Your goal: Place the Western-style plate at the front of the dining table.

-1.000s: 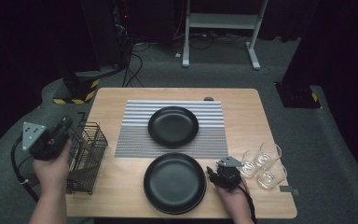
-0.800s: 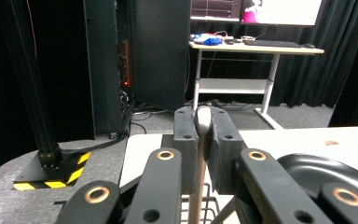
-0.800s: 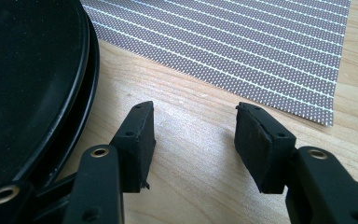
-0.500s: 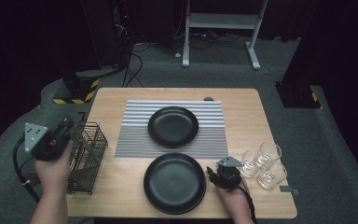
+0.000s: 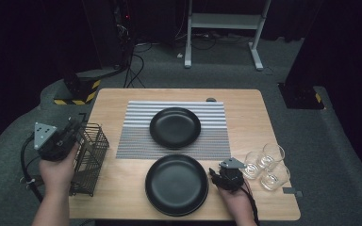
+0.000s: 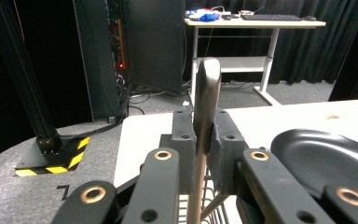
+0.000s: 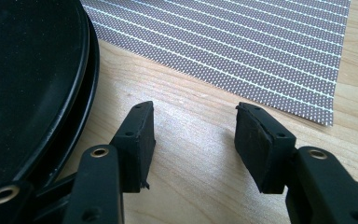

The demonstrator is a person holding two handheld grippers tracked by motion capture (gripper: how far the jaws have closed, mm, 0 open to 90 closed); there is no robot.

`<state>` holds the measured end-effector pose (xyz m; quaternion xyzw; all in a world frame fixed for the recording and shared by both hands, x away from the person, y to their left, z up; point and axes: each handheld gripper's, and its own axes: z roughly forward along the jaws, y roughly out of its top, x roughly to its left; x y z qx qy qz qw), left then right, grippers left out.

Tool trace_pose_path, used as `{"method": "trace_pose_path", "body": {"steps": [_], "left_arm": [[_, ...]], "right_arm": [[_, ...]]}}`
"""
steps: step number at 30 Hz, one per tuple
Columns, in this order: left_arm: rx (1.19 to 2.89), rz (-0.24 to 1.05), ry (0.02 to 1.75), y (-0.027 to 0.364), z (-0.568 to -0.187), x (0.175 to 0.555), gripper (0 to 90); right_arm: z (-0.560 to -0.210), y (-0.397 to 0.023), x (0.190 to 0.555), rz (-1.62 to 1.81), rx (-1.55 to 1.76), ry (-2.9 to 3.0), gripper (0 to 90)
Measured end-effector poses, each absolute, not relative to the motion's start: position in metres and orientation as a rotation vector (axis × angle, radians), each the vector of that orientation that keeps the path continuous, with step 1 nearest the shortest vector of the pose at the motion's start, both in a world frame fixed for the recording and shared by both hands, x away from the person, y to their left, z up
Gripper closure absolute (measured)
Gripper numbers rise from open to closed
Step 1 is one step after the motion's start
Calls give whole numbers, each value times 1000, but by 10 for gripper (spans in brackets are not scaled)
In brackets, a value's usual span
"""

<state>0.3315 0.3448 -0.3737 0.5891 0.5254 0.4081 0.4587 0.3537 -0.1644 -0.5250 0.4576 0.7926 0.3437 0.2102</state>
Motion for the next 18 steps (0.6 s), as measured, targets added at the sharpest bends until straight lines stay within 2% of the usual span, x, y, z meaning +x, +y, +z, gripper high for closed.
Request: {"method": "trace_pose_path", "body": {"steps": [18], "left_arm": [[1485, 978, 1325, 344, -375, 337, 824]], "right_arm": [[-525, -164, 354, 956, 1272, 2204, 475]]}}
